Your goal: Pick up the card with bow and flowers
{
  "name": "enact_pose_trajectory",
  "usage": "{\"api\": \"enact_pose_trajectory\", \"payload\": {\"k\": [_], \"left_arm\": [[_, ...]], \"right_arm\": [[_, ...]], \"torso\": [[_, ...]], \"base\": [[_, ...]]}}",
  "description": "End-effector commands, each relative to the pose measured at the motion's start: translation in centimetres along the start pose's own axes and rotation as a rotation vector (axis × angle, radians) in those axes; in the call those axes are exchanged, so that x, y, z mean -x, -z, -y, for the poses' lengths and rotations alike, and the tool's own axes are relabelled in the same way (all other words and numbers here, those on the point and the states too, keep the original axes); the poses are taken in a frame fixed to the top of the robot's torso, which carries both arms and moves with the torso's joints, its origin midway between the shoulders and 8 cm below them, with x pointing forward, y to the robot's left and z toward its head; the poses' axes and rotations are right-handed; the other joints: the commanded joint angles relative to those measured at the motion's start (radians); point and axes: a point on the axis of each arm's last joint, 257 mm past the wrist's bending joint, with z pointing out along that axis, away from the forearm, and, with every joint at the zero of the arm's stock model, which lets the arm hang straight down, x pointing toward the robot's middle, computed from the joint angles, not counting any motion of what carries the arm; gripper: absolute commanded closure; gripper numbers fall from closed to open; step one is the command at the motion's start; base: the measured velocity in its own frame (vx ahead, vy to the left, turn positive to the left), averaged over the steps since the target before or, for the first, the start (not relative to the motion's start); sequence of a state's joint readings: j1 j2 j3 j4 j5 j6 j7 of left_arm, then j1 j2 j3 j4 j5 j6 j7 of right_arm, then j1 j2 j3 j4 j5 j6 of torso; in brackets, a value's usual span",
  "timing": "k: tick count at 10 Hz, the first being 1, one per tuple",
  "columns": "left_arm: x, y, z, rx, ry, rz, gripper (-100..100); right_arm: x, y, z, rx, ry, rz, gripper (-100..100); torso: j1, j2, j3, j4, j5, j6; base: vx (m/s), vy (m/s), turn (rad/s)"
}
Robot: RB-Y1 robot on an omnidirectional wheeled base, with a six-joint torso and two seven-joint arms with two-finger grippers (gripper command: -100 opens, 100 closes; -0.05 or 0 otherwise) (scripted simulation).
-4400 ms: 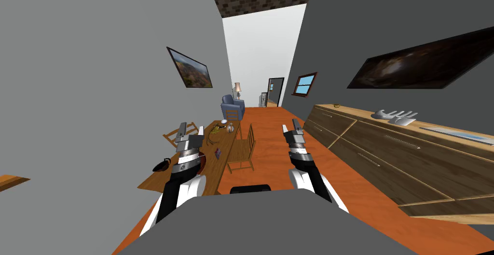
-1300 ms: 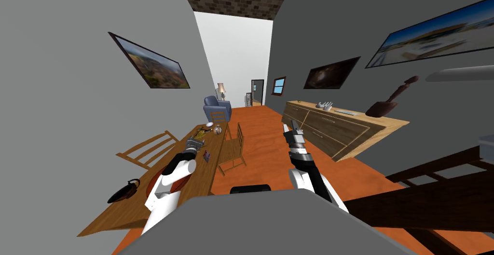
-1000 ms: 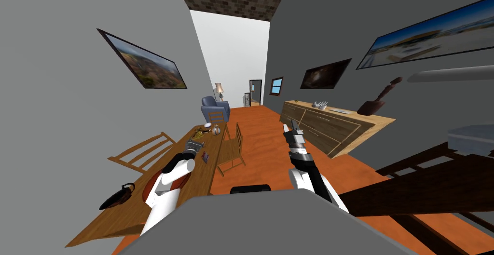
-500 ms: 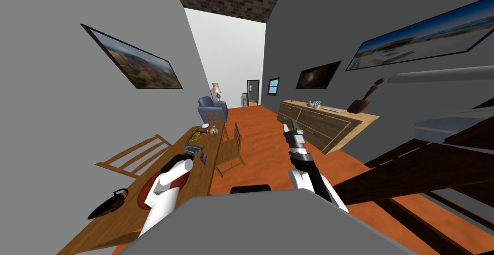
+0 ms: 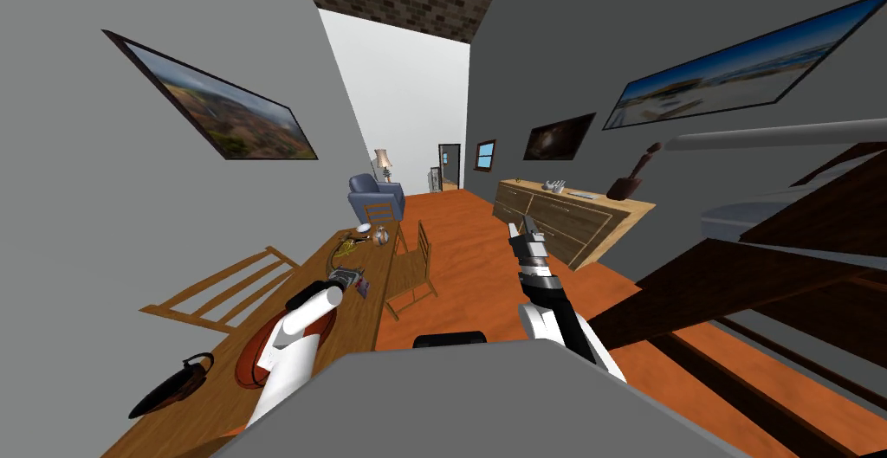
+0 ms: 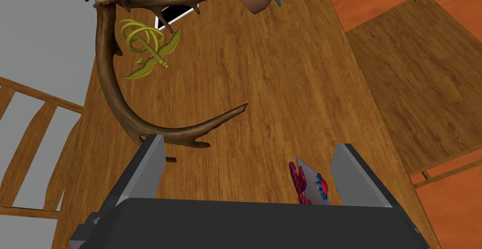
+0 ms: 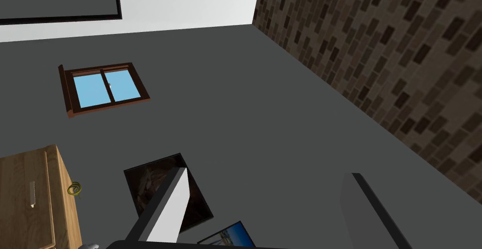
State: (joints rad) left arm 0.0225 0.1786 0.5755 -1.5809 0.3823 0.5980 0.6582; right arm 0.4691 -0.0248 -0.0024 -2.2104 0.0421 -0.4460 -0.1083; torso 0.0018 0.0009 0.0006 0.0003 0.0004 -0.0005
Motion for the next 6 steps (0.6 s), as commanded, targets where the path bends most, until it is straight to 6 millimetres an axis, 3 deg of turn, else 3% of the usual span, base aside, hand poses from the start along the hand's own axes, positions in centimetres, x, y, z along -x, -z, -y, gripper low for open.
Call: {"api": "enact_pose_trajectory", "payload": {"k": [1,6], "left_arm": [[1.0,-0.4,-0.5,0.02,0.024,0.027,-100],[6.3,-1.2,-2.2,0.11,0.149,0.162,-100]], "right_arm": [[0.0,0.0,0.0,0.0,0.0,0.0,0],[0.0,0.0,0.0,0.0,0.0,0.0,0]], "torso": [[0.0,0.0,0.0,0.0,0.0,0.0],[0.001,0.0,0.0,0.0,0.0,0.0]], "base": [[-0.015,0.017,-0.04],[-0.016,0.024,-0.085]]}}
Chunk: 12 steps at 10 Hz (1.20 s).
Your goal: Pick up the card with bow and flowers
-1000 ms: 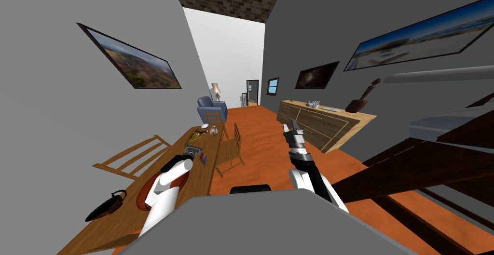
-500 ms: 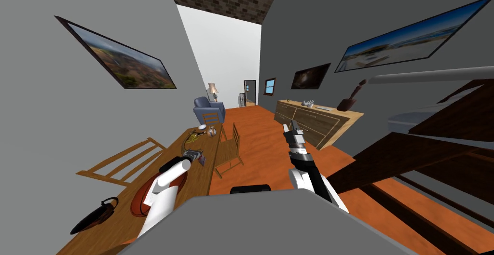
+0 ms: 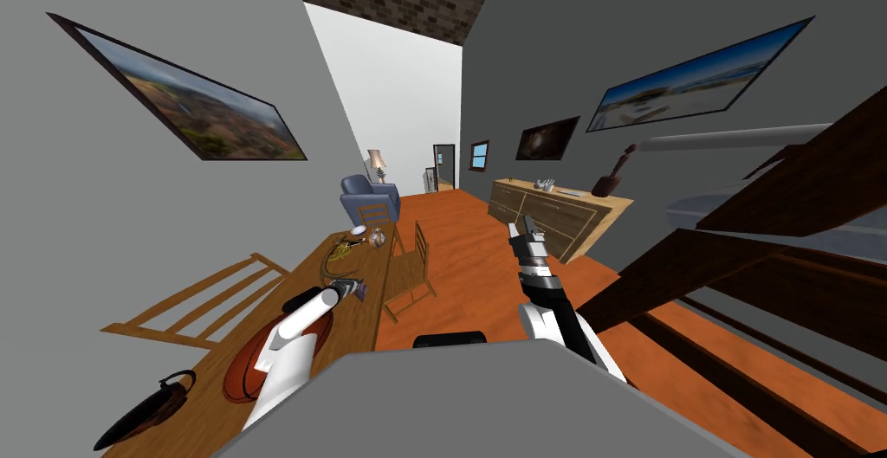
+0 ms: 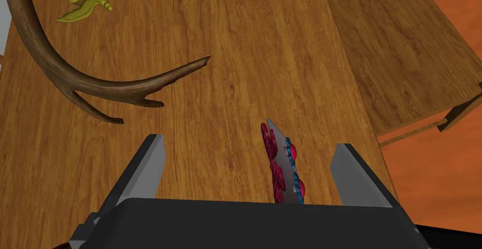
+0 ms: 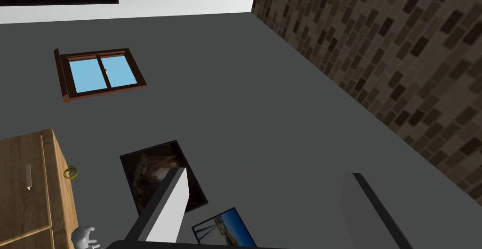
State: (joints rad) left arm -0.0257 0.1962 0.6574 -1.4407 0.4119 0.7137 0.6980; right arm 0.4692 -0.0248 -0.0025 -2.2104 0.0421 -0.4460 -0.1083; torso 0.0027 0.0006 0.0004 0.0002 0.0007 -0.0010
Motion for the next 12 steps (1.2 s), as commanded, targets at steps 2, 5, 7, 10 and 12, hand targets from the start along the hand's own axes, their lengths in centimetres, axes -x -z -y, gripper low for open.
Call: {"api": "enact_pose_trajectory", "payload": {"k": [2,5,7,10,12], "left_arm": [[3.5,-0.8,-1.2,0.063,0.086,0.092,-100],[6.2,-1.1,-2.2,0.111,0.155,0.161,-100],[8.5,-1.2,-3.3,0.153,0.213,0.218,-100],[10.9,-1.1,-4.6,0.2,0.277,0.281,-100],[11.2,-1.2,-4.8,0.206,0.287,0.29,-100]], "right_arm": [[0.0,0.0,0.0,0.0,0.0,0.0,0],[0.0,0.0,0.0,0.0,0.0,0.0,0],[0.0,0.0,0.0,0.0,0.0,0.0,0],[0.0,0.0,0.0,0.0,0.0,0.0,0],[0.0,0.0,0.0,0.0,0.0,0.0,0]], "torso": [[0.0,0.0,0.0,0.0,0.0,0.0],[0.001,0.0,0.0,0.0,0.0,0.0],[-0.001,0.0,0.0,0.0,0.0,0.0],[0.0,0.0,0.0,0.0,0.0,0.0],[0.0,0.0,0.0,0.0,0.0,0.0]], "base": [[-0.02,0.027,-0.092],[-0.02,0.036,-0.09],[-0.011,0.023,-0.077],[-0.013,0.03,-0.073],[-0.01,0.025,-0.039]]}}
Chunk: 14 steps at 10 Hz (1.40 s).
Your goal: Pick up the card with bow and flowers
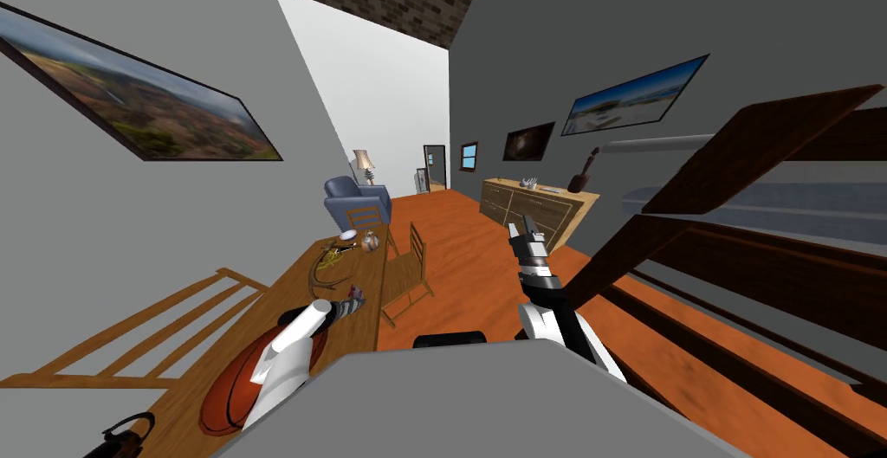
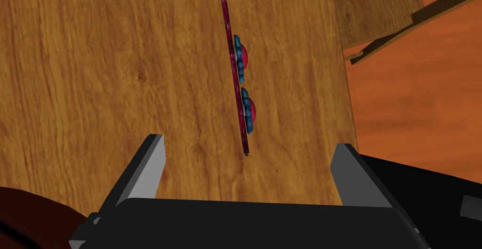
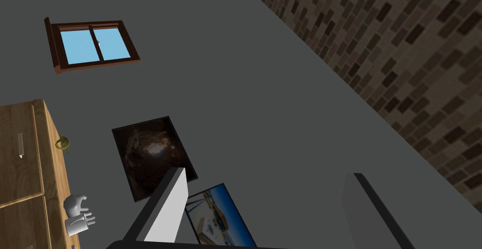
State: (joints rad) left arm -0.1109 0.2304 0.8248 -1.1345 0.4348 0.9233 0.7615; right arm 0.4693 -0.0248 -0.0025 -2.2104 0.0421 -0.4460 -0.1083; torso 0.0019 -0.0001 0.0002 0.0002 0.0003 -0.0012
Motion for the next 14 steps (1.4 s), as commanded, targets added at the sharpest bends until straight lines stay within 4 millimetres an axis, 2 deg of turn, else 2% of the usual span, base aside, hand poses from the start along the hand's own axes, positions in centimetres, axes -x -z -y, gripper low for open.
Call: {"api": "enact_pose_trajectory", "payload": {"k": [1,2,4,5,6,10,11,12,14], "left_arm": [[0.0,0.0,0.0,0.0,0.0,0.0,0],[0.4,-0.6,-0.7,0.002,-0.004,-0.001,-100],[1.0,-1.3,-1.6,0.004,-0.009,-0.001,-100],[0.9,-1.2,-1.4,0.005,-0.006,0.001,-100],[0.9,-1.2,-1.4,0.003,-0.007,-0.001,100],[0.9,-1.2,-1.4,0.005,0.002,-0.002,100],[0.9,-1.2,-1.4,0.005,0.003,-0.002,0],[0.4,-0.6,-0.7,0.002,-0.004,-0.001,100],[0.3,-0.5,-0.5,-0.001,-0.003,-0.004,100]], "right_arm": [[0.0,0.0,0.0,0.0,0.0,0.0,0],[0.0,0.0,0.0,0.0,0.0,0.0,0],[0.0,0.0,0.0,0.0,0.0,0.0,0],[0.0,0.0,0.0,0.0,0.0,0.0,0],[0.0,0.0,0.0,0.0,0.0,0.0,0],[0.0,0.0,0.0,0.0,0.0,0.0,0],[0.0,0.0,0.0,0.0,0.0,0.0,0],[0.0,0.0,0.0,0.0,0.0,0.0,0],[0.0,0.0,0.0,0.0,0.0,0.0,0]], "torso": [[0.0,0.0,0.0,0.0,0.0,0.0],[-0.001,0.0,0.0,0.0,0.0,0.0],[0.001,-0.003,-0.002,-0.001,0.0,0.0],[0.002,-0.004,-0.002,-0.001,0.0,0.0],[0.001,-0.003,-0.002,-0.001,0.0,0.0],[0.0,-0.002,-0.002,-0.001,-0.001,0.002],[0.0,-0.002,-0.002,-0.001,-0.001,0.002],[0.0,-0.002,-0.002,-0.001,-0.001,0.002],[-0.004,0.001,0.0,-0.001,-0.002,0.003]], "base": [[0.0,0.0,0.0],[0.022,0.023,0.025],[0.05,0.051,0.03],[0.026,0.025,0.001],[0.0,0.0,0.0],[0.0,0.0,0.004],[0.0,0.0,0.0],[-0.029,-0.03,-0.055],[-0.036,-0.037,-0.018]]}}
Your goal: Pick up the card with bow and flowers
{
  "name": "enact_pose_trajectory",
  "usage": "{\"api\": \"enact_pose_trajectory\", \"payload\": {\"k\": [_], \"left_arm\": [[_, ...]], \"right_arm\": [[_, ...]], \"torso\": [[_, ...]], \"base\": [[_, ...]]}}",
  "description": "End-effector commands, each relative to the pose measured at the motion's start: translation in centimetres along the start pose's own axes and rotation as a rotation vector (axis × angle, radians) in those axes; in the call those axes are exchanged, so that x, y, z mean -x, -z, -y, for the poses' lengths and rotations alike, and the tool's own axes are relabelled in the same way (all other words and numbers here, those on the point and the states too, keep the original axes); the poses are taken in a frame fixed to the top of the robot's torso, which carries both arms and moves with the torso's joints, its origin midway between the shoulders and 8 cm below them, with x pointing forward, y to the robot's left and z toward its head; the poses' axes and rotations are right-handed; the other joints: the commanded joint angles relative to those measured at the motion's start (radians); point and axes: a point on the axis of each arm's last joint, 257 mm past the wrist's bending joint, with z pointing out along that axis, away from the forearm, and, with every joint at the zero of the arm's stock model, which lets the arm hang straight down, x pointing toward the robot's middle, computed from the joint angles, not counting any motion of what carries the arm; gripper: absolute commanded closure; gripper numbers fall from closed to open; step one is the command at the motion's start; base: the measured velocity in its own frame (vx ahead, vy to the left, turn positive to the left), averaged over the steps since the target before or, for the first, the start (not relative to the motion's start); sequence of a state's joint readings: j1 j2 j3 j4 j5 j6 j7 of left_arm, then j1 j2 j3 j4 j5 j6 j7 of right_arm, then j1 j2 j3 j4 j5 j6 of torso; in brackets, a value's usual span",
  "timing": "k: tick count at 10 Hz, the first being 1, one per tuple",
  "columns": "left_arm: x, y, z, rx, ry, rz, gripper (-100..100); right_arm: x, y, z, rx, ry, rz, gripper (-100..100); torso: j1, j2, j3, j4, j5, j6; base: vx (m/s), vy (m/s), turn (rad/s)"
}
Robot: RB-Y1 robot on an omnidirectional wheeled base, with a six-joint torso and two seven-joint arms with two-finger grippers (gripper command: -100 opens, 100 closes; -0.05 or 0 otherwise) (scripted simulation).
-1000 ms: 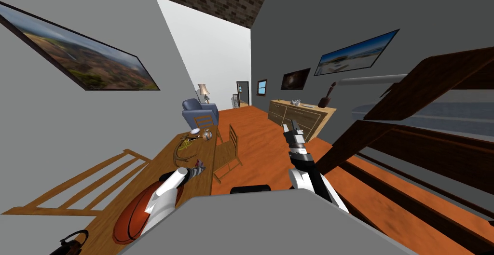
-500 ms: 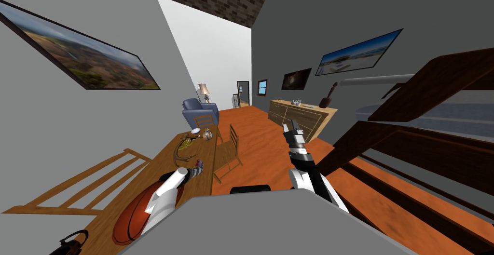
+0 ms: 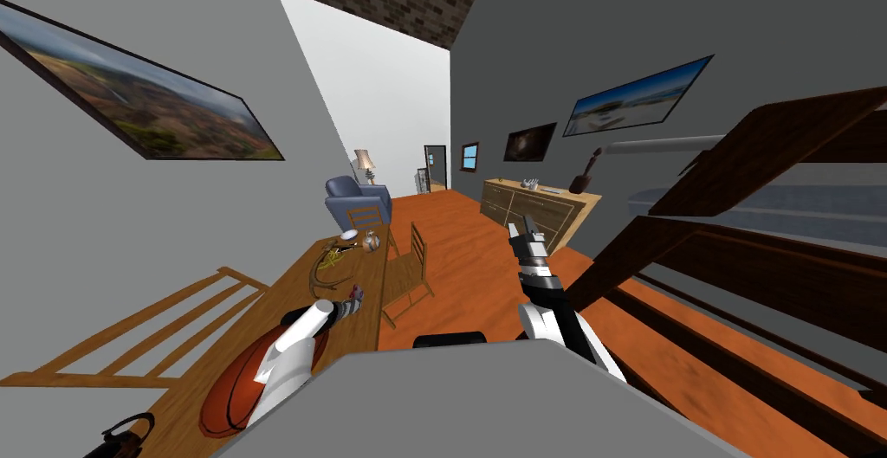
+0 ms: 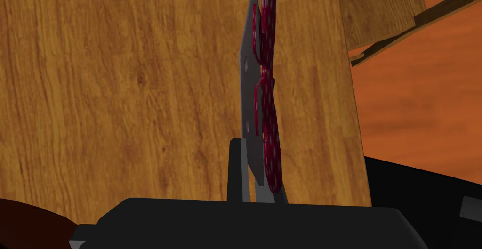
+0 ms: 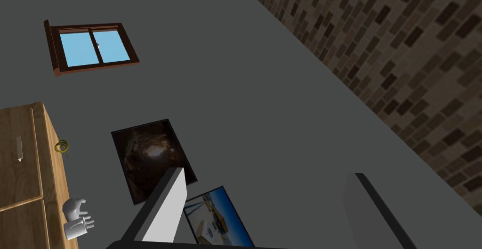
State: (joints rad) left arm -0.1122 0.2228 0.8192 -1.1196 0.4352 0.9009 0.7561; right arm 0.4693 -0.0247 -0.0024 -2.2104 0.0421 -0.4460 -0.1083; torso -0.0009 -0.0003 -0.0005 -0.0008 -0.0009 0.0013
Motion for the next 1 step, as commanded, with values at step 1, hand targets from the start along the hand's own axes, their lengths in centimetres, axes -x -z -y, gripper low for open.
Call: {"api": "enact_pose_trajectory", "payload": {"k": [1], "left_arm": [[0.0,0.0,0.0,0.0,0.0,0.0,0]], "right_arm": [[0.0,0.0,0.0,0.0,0.0,0.0,0]], "torso": [[0.0,0.0,0.0,0.0,0.0,0.0]], "base": [[0.0,0.0,0.0]]}}
